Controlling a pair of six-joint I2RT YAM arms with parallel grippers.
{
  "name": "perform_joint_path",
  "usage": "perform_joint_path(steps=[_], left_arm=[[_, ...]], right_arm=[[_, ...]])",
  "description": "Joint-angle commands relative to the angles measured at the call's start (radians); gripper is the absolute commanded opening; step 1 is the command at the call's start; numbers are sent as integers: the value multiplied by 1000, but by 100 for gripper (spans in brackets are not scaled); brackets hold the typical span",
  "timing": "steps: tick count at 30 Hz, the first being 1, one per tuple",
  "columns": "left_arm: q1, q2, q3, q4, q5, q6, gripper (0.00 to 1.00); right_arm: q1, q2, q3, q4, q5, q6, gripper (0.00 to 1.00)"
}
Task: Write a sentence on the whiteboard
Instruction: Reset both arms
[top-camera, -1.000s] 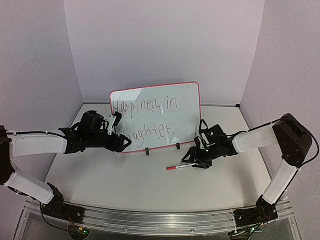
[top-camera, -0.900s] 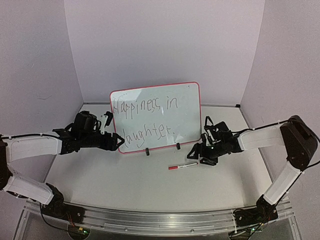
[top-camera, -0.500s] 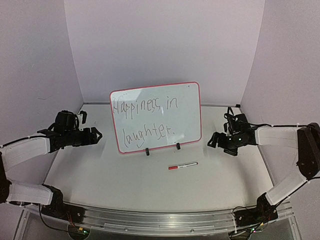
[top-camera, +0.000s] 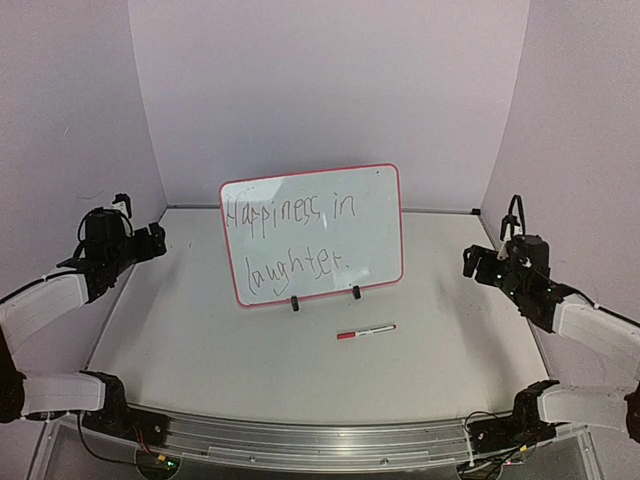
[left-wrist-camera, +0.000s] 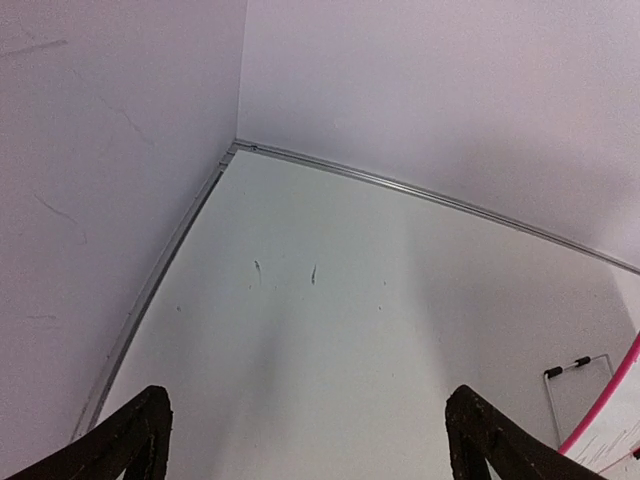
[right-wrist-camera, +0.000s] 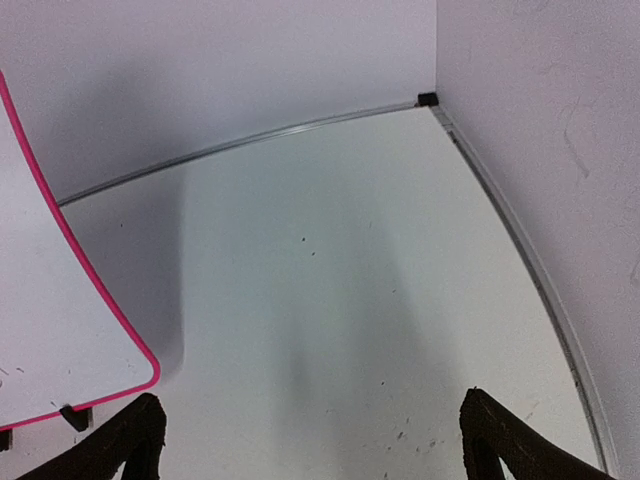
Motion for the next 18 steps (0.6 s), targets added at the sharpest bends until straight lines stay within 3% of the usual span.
perform_joint_path(steps=[1,6,18], left_arm=[[3,-53,-93,287,-100,107,99],[3,-73,-231,422,-133,135,100],[2,-141,-305,418,-171,116,100]], right_arm=[[1,-75,-139,308,140,-131,98],[1,-75,-255,449,197,-163,98],[1,-91,-295,466,202,-168,98]])
